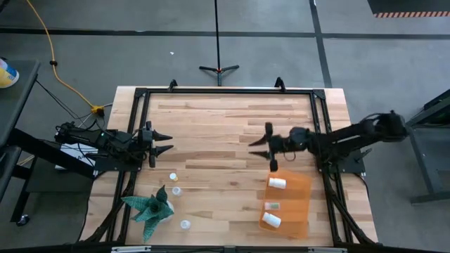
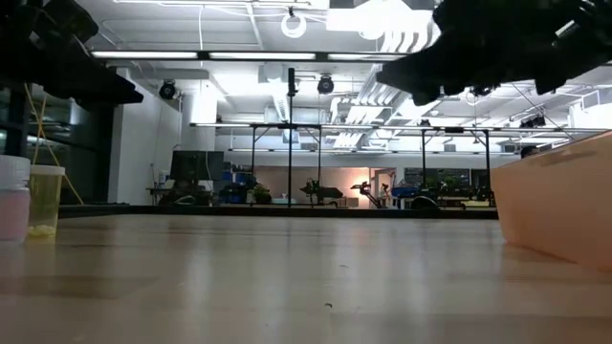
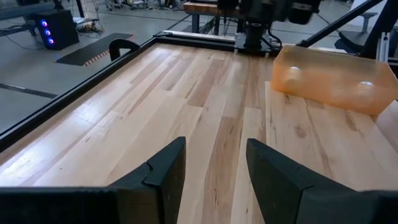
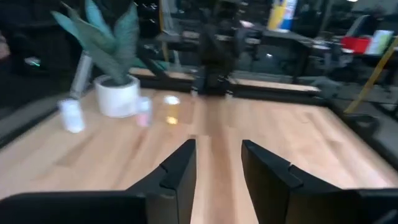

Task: Pick and place pill bottles into a basket
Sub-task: Put the yellow medicine bottle into the orange bin

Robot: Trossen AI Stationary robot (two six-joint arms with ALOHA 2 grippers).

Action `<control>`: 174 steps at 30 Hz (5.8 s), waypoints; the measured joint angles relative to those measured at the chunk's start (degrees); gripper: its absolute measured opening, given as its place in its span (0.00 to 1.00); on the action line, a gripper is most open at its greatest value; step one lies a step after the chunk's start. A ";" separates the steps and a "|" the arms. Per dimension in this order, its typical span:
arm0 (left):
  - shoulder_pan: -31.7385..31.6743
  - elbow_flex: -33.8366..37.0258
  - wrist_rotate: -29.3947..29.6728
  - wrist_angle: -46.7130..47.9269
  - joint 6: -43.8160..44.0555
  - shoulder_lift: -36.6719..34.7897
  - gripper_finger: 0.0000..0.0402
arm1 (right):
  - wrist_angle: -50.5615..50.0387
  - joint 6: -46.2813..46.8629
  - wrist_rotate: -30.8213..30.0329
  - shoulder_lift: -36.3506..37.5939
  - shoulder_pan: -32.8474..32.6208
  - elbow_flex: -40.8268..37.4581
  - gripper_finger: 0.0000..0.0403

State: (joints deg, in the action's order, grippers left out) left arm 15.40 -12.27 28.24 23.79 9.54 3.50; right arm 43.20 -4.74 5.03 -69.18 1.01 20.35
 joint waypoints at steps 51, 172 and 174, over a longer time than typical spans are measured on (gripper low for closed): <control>0.00 -0.04 -27.46 -6.51 6.55 27.44 0.71 | -25.27 -6.78 -8.40 27.96 3.85 0.01 0.29; -0.04 -0.04 -16.85 -35.52 -15.30 39.46 0.40 | -16.01 6.03 -9.63 49.78 7.03 -19.75 0.21; -0.04 -0.05 -16.27 -38.04 -16.56 39.46 0.40 | -15.68 7.08 -10.50 47.88 7.02 -19.76 0.23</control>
State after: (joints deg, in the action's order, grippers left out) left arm 15.35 -12.32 11.97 -14.25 -7.02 42.96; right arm 27.52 2.35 -5.46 -21.30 8.03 0.59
